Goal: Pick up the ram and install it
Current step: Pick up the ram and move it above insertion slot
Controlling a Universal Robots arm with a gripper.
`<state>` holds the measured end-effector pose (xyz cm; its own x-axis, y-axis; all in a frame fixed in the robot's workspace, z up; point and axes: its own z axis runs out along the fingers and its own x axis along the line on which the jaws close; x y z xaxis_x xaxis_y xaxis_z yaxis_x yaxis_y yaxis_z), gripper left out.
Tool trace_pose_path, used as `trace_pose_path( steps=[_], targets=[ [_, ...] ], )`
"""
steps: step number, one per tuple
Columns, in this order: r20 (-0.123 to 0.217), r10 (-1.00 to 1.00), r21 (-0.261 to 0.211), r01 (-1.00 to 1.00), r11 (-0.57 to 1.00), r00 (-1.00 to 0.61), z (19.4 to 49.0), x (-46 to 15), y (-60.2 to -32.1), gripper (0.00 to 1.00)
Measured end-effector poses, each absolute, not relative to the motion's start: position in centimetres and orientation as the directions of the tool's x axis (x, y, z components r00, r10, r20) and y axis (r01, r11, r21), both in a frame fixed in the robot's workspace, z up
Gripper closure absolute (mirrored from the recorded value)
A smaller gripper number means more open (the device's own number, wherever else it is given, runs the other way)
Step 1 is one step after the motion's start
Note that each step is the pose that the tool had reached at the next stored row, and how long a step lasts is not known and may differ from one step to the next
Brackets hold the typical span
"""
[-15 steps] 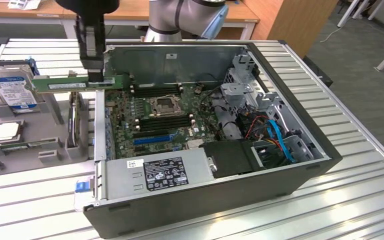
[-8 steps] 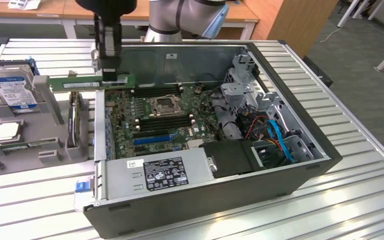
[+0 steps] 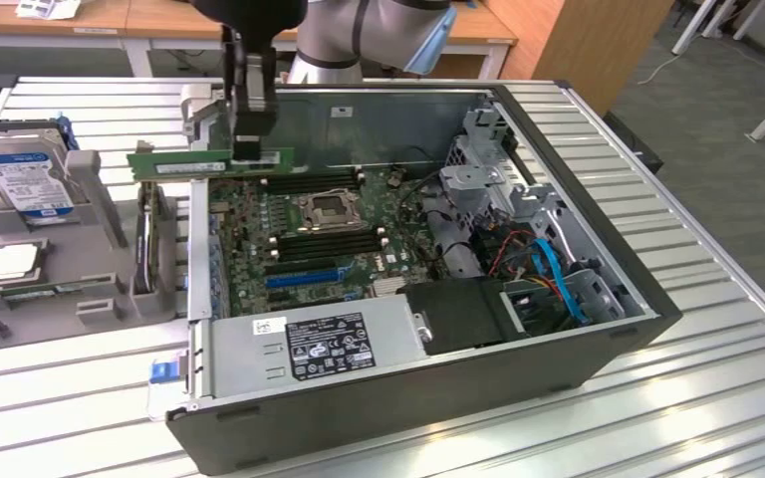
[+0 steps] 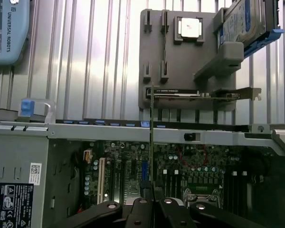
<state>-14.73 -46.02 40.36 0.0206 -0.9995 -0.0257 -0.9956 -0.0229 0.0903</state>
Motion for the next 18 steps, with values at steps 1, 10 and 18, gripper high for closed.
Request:
trace_pose_path(
  steps=[1, 10, 18],
  targets=[
    [-0.026, -0.999, 0.091, -0.996, -0.023, 0.021, 40.4, -14.5, -46.0, 0.88],
    [-0.026, -0.999, 0.094, -0.995, -0.023, 0.021, 40.4, -11.9, -46.0, 0.88],
    [-0.026, -0.999, 0.096, -0.995, -0.023, 0.02, 40.4, -9.7, -46.0, 0.88]
  ],
)
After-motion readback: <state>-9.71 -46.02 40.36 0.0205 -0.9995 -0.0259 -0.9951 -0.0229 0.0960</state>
